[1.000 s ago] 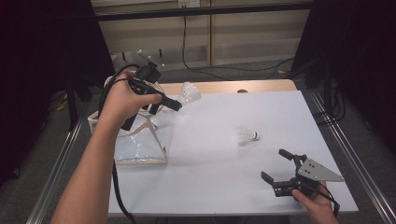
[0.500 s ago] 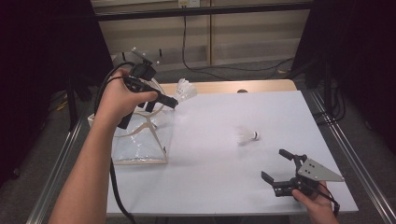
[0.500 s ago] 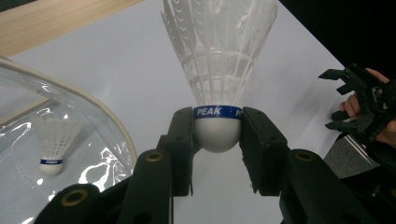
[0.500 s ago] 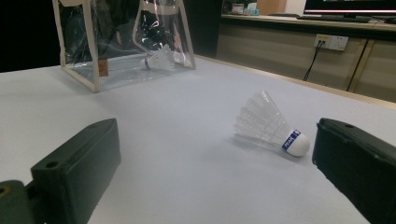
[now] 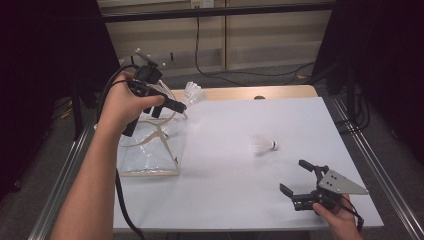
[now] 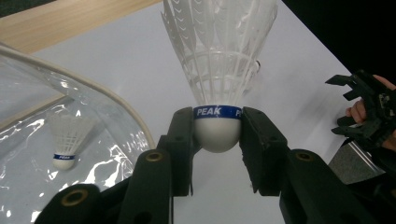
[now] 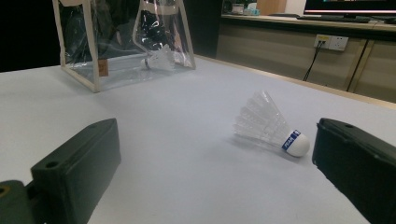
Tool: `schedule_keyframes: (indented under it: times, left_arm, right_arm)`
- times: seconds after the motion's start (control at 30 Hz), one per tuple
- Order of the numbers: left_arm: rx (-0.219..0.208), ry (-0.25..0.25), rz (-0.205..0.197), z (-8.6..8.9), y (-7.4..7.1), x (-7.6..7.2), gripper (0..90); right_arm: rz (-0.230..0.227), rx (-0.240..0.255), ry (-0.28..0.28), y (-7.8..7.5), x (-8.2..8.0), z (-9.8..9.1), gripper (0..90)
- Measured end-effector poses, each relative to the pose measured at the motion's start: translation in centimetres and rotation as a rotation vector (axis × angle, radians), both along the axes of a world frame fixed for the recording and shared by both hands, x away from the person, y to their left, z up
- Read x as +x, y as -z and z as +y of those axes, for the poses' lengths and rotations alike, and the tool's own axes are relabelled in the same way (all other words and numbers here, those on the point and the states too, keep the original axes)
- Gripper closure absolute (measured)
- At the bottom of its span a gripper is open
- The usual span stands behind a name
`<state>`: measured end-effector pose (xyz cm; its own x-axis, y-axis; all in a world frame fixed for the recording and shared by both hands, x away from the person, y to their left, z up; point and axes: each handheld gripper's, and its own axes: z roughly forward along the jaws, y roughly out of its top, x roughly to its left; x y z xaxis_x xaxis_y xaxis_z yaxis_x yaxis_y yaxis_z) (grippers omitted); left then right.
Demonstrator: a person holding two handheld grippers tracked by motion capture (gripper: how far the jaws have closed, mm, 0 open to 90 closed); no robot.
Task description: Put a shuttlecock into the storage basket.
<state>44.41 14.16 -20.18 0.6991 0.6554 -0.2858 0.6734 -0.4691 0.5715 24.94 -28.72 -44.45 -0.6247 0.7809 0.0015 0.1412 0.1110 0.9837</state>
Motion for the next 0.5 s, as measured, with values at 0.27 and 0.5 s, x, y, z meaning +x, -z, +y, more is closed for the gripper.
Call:
schedule_keyframes:
  times: [0.27,0.5]
  left_arm:
    - [0.001,-0.019,-0.003,0.37,-0.17,0.27,65.8]
    - [-0.003,-0.038,-0.008,0.85,-0.35,0.51,65.8]
  right_arm:
    - [0.0,0.001,0.001,-0.02,-0.03,-0.03,0.7]
    - [0.0,0.001,0.001,-0.02,-0.05,-0.02,0.7]
